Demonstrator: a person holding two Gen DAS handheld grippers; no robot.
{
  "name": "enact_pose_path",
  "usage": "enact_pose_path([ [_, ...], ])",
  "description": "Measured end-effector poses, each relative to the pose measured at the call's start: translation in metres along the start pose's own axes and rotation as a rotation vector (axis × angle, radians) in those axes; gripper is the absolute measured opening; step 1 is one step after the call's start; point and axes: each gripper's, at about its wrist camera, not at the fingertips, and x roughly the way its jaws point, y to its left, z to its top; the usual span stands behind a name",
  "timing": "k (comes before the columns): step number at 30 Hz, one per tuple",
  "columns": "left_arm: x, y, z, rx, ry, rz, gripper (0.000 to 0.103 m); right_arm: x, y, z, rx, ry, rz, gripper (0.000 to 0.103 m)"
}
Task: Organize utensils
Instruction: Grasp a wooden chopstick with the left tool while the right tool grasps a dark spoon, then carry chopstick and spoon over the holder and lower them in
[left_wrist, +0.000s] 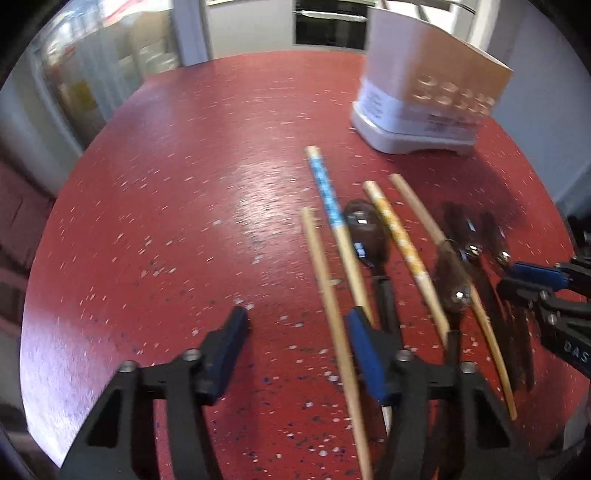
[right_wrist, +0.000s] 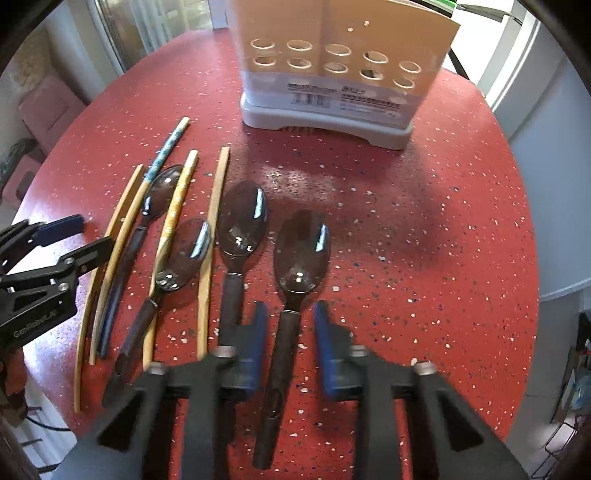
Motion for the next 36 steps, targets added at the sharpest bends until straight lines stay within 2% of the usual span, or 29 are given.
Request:
enact_pose_path([
  [4,0.001,-0.007,0.008,0.033,0.034,-0.019,0.072,-0.003,0.0,-0.003,0.0,-0.009,0.034,0.013],
  [10,0.0,-0.022,0.015,0.077,0.072,-0.042,0.051,-0.01,-0.014,-0.016,0.015,-0.039,0.105,0.013],
  [11,-0.001,-0.023,0.013,0.079,0.075,-0.048,0.037,-0.01,-0.017,-0.016,0.019,-0.043,0.115,0.013],
  [14,0.0,-0.018,0.016,0.051,0.073,-0.079,0.034,-0.014,-0.025,-0.017,0.034,-0.063,0.146,0.013],
  [20,-0.017,-0.007,0.004,-0.042,-0.012,-0.11,0.034,-0.026,-0.043,-0.019,0.051,-0.113,0.212,0.013],
  [26,-0.051,-0.004,-0.006,-0.11,-0.147,-0.125,0.034,-0.05,-0.065,-0.022,0.059,-0.179,0.263,0.013],
  [31,-0.087,-0.012,-0.004,-0.11,-0.266,-0.18,0.034,-0.078,-0.083,-0.024,0.067,-0.234,0.275,0.013],
  [36,-0.116,-0.013,0.006,-0.115,-0.342,-0.21,0.034,-0.103,-0.093,-0.024,0.058,-0.302,0.274,0.013],
])
